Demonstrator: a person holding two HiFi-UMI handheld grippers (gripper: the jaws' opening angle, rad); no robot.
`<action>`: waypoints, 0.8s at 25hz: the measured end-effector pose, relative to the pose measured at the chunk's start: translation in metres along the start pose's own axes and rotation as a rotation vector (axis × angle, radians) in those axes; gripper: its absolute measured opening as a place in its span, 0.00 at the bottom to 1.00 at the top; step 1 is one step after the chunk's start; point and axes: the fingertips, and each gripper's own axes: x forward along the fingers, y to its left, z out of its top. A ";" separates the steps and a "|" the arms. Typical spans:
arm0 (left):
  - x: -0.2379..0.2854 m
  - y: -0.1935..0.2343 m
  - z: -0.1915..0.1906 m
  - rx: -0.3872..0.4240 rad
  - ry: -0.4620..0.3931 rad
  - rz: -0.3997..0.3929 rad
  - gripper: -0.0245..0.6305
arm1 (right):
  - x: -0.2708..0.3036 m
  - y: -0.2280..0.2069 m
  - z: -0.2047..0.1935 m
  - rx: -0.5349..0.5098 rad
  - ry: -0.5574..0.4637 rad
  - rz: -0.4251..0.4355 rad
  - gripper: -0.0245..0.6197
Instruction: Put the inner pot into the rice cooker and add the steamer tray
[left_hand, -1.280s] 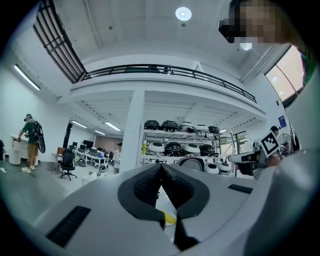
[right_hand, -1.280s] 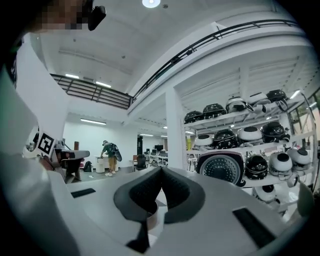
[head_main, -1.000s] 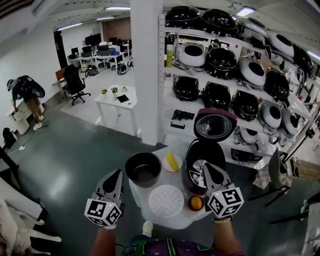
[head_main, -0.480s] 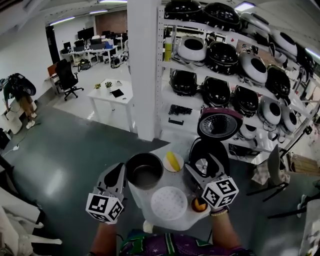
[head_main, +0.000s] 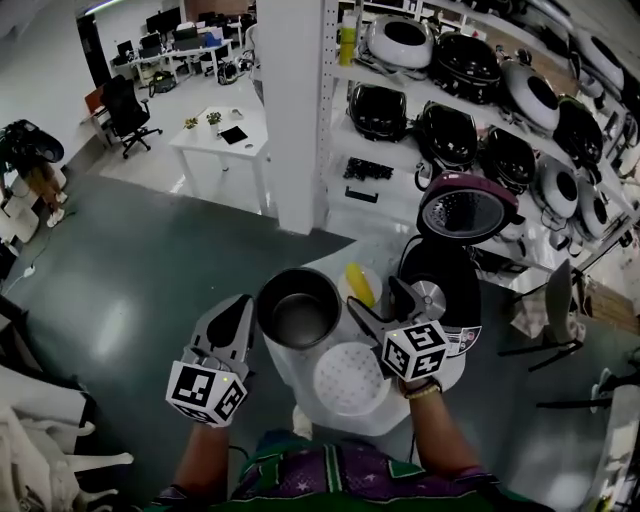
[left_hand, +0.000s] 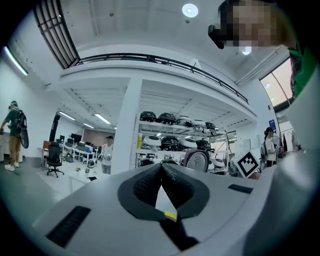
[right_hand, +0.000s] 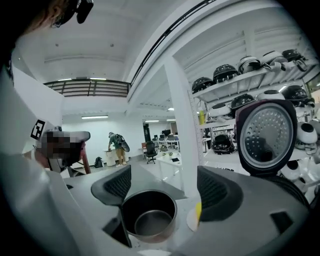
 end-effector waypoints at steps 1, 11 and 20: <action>0.004 0.005 -0.003 0.000 0.006 -0.001 0.07 | 0.010 -0.001 -0.008 -0.001 0.017 -0.004 0.66; 0.020 0.050 -0.028 -0.034 0.056 -0.020 0.07 | 0.080 -0.008 -0.095 0.006 0.211 -0.062 0.66; 0.032 0.078 -0.051 -0.034 0.094 -0.028 0.07 | 0.124 -0.031 -0.160 0.039 0.329 -0.116 0.63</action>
